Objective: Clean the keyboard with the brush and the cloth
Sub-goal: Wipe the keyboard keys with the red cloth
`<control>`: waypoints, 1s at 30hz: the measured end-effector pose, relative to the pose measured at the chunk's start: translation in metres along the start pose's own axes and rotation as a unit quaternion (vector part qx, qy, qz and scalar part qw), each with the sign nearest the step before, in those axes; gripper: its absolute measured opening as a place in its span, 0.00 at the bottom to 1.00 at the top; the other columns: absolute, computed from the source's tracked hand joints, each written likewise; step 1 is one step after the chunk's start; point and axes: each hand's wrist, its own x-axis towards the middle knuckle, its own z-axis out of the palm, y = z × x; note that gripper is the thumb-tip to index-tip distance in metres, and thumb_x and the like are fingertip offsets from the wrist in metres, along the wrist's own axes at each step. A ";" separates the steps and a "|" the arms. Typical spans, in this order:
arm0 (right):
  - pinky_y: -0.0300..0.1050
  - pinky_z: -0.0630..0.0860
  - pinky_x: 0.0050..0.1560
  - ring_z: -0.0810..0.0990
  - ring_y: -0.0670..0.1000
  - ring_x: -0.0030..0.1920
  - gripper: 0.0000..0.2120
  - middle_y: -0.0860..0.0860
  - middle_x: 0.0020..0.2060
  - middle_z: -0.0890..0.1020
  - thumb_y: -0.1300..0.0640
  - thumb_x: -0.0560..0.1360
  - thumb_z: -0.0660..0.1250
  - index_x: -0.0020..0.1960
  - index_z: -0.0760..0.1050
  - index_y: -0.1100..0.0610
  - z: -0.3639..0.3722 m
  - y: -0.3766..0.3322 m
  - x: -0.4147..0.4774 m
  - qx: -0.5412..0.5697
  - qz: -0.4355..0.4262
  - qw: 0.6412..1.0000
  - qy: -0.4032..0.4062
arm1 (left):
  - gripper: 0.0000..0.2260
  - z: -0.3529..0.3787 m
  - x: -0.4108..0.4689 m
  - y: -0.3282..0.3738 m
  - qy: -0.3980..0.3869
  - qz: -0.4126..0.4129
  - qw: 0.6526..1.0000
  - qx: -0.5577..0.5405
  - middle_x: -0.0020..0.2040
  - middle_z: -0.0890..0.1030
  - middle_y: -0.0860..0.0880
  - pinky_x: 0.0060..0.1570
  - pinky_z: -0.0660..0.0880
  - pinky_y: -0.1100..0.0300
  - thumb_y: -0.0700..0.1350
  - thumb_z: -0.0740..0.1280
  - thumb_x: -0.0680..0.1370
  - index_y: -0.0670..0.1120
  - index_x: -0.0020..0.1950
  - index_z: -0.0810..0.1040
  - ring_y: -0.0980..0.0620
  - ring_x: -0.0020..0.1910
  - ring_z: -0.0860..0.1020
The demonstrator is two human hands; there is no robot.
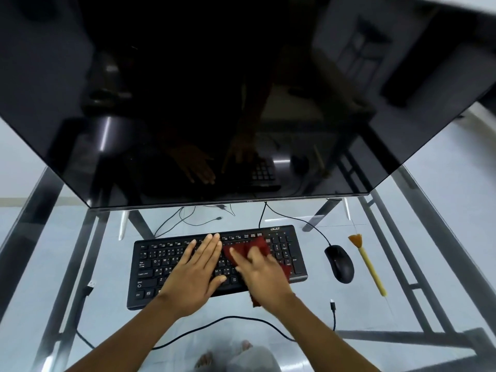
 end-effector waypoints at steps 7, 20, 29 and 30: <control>0.47 0.80 0.32 0.74 0.52 0.26 0.19 0.54 0.40 0.77 0.54 0.74 0.70 0.65 0.76 0.53 -0.004 0.032 -0.002 -0.016 0.167 0.985 0.023 | 0.31 0.000 0.000 0.000 -0.004 -0.003 1.000 -0.001 0.78 0.54 0.44 0.72 0.52 0.46 0.61 0.48 0.82 0.41 0.77 0.56 0.48 0.78 0.51; 0.44 0.79 0.29 0.74 0.51 0.25 0.16 0.52 0.37 0.75 0.51 0.75 0.61 0.60 0.80 0.51 -0.014 0.030 -0.011 -0.002 0.117 0.992 0.040 | 0.31 -0.007 0.002 0.008 -0.009 -0.013 1.000 -0.004 0.78 0.55 0.45 0.72 0.50 0.46 0.61 0.46 0.82 0.41 0.77 0.55 0.49 0.78 0.49; 0.47 0.81 0.37 0.80 0.56 0.35 0.18 0.56 0.43 0.78 0.51 0.79 0.57 0.65 0.76 0.54 -0.060 0.080 -0.017 0.002 0.149 0.986 0.071 | 0.30 -0.036 0.058 0.065 0.013 0.040 0.998 -0.041 0.79 0.50 0.48 0.72 0.43 0.48 0.61 0.45 0.82 0.44 0.78 0.51 0.53 0.78 0.44; 0.49 0.81 0.39 0.80 0.57 0.37 0.17 0.57 0.45 0.78 0.53 0.79 0.60 0.67 0.74 0.53 -0.068 0.094 -0.022 0.004 0.163 0.985 0.064 | 0.30 -0.039 0.065 0.074 0.014 0.048 0.998 -0.050 0.79 0.49 0.49 0.72 0.42 0.49 0.61 0.44 0.82 0.45 0.78 0.51 0.54 0.78 0.43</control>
